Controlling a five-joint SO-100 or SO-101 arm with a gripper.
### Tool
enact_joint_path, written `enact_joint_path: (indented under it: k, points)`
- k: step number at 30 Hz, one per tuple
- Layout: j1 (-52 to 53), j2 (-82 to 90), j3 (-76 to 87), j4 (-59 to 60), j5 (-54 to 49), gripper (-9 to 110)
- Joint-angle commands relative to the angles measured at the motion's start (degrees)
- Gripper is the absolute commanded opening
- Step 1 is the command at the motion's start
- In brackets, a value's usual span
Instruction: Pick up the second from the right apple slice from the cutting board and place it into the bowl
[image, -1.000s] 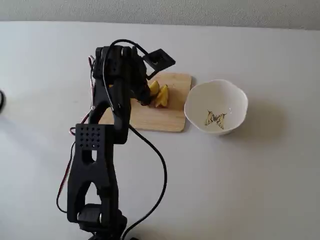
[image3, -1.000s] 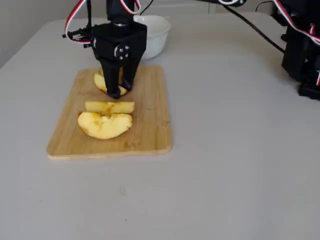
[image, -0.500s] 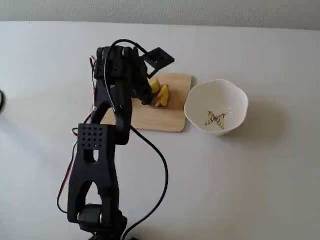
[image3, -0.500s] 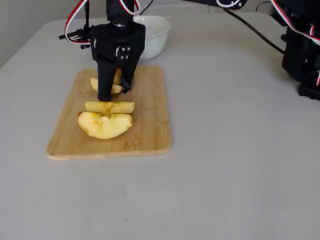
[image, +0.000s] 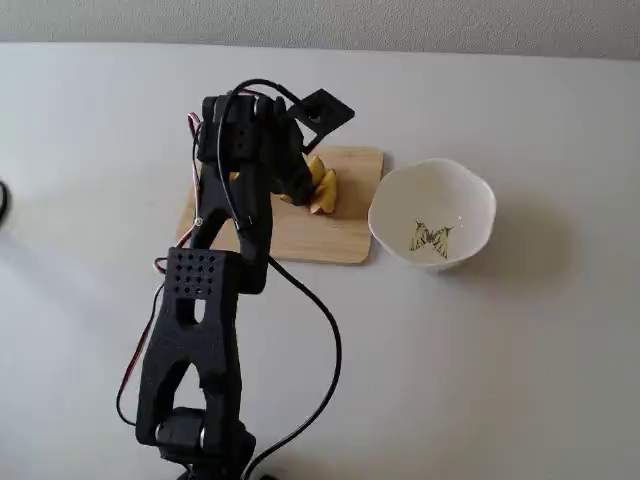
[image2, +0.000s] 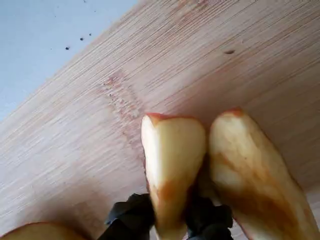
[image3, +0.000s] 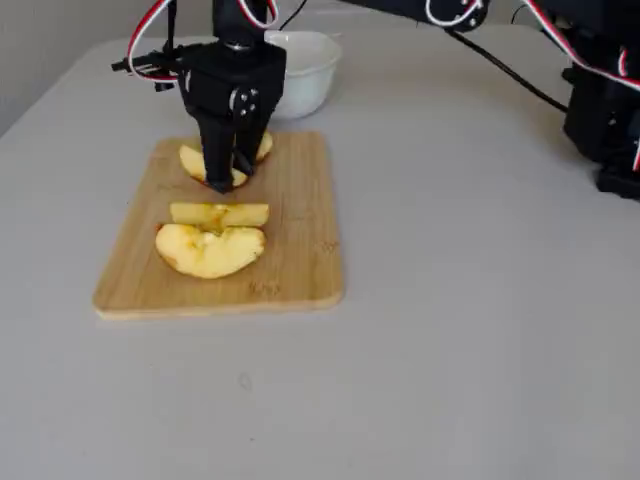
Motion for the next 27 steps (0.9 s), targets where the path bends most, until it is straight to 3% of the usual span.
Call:
enact_joint_path:
  k: [1, 16, 27]
  points:
    - [-0.09, -2.20, -10.81, 2.02, 1.58, 0]
    - [-2.29, 13.97, -17.58, 7.12, 11.78, 0]
    - [12.74, 24.96, -11.34, 10.11, 13.36, 0]
